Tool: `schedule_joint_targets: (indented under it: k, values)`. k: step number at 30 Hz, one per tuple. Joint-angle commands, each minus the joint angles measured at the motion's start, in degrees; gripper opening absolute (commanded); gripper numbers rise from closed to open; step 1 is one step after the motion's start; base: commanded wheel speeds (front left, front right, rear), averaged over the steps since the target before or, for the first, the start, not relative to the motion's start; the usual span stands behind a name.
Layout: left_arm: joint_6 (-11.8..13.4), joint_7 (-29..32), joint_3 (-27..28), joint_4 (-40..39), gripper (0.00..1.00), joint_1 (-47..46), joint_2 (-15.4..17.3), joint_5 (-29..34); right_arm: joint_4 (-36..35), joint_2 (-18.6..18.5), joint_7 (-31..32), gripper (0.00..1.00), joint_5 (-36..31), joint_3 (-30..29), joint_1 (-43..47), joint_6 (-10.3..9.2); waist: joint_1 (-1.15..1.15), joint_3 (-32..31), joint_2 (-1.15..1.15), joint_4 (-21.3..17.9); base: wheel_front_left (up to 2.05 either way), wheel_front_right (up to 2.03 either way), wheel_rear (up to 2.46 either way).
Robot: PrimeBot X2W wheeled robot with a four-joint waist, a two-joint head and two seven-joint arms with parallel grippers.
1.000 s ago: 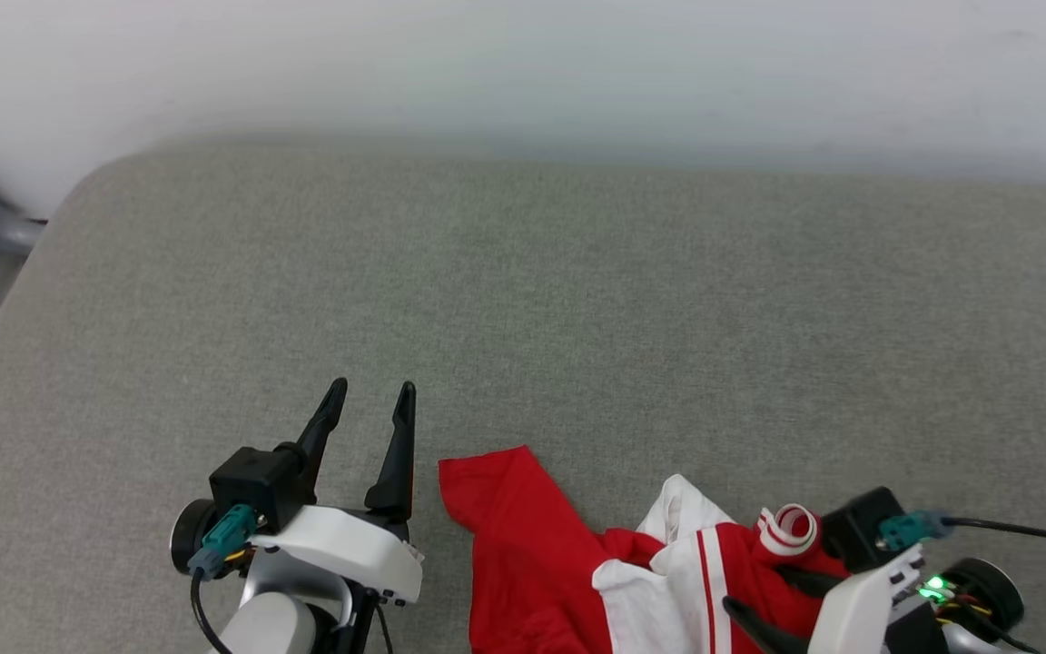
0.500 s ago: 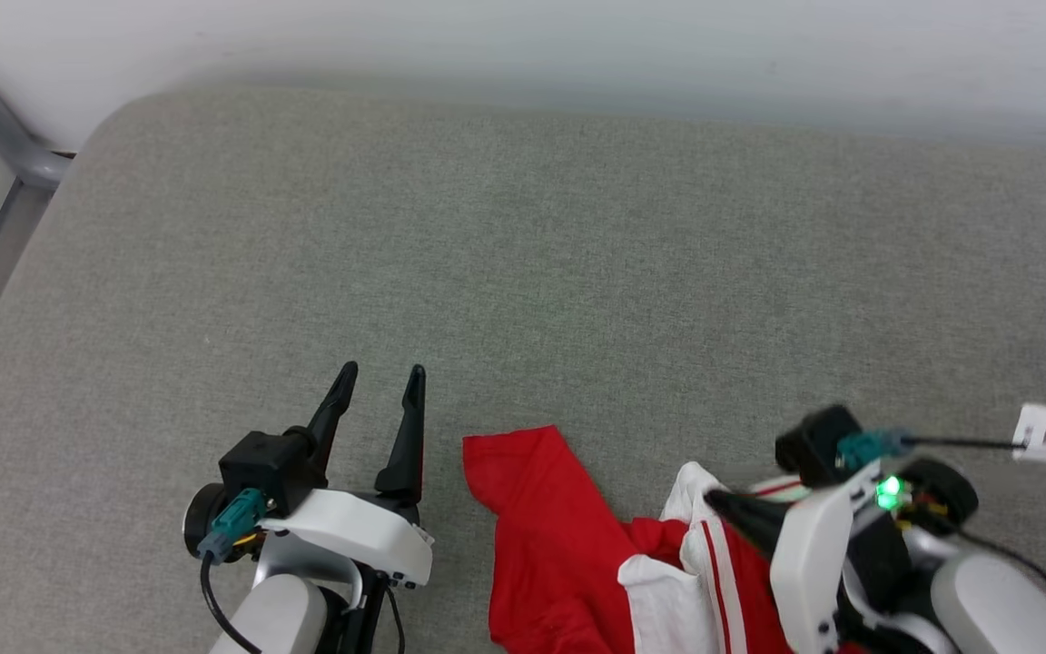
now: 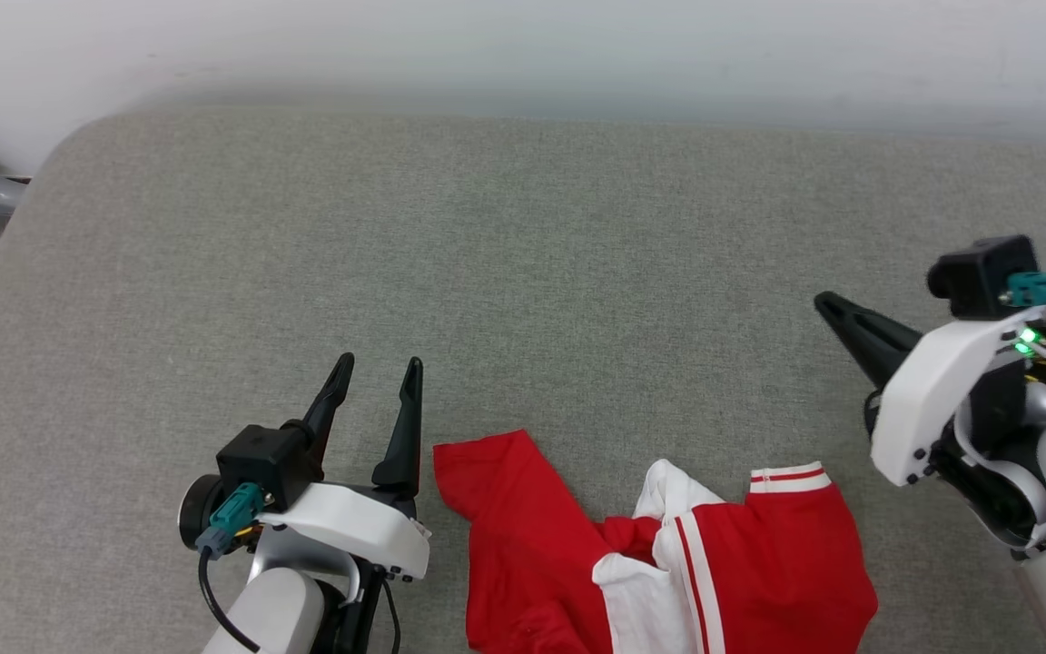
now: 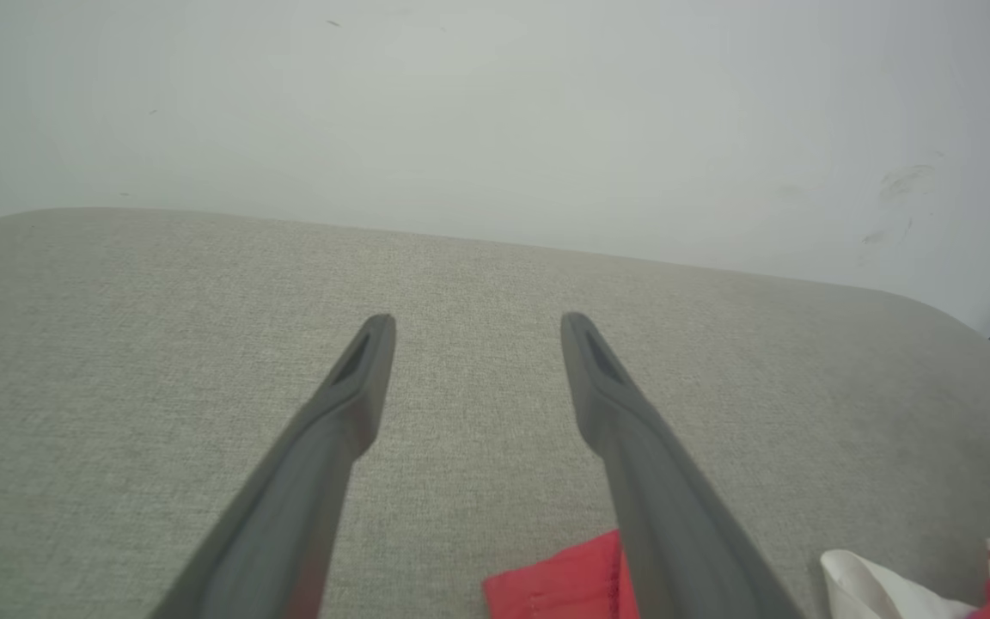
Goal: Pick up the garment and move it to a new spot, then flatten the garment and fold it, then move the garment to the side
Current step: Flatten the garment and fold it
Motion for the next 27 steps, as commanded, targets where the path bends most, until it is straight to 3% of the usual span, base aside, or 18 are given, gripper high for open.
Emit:
schedule_joint_targets:
  k: [1,5,7,8,9,10,19,27]
  values:
    - [-0.02,-0.32,0.23,-0.17,1.0,0.02,0.28,0.13,1.25,0.05,-1.15,0.0,-0.25,-1.44,1.52,-0.04,-0.01,0.25,0.0,-0.31,0.0,0.0,0.0]
    - [0.2,-0.34,0.51,-0.21,1.0,0.55,0.55,0.03,3.02,1.27,-5.01,0.0,-0.78,-4.75,3.22,-0.04,-0.01,0.45,0.0,-0.9,0.0,0.0,0.0]
    - [0.5,-0.35,0.57,-0.25,1.0,0.64,0.75,-0.06,4.04,2.63,-10.49,0.0,-2.13,-8.19,5.25,-0.04,-0.01,0.23,0.0,-1.38,0.0,0.0,0.0]
    - [0.56,-0.36,0.51,-0.28,1.0,0.61,0.76,-0.04,4.34,3.08,-11.96,0.14,-2.7,-9.02,5.83,-0.04,-0.01,0.13,0.0,-1.44,0.0,0.0,0.0]
    - [0.55,-0.35,0.47,-0.28,1.0,0.58,0.82,-0.02,4.61,3.34,-13.41,0.46,-3.36,-9.84,6.42,-0.04,-0.01,-0.02,0.0,-1.47,0.0,0.0,0.0]
    - [0.55,-0.33,0.35,-0.19,1.0,0.6,0.83,-0.03,4.83,3.71,-15.09,1.0,-3.78,-10.77,7.1,-0.04,-0.01,-0.31,0.0,-1.45,0.0,0.0,0.0]
    - [0.84,-0.29,0.41,0.19,1.0,2.17,1.11,-0.57,2.5,8.23,-21.74,1.0,-8.35,-19.91,17.63,-0.04,-0.01,-3.37,0.0,-1.28,0.0,0.0,0.0]
    - [1.63,0.41,0.45,-0.57,1.0,4.88,1.81,-1.3,-6.19,12.74,-16.1,1.0,-11.0,-24.35,28.64,-0.04,-0.01,-5.83,0.0,-1.88,0.0,0.0,0.0]
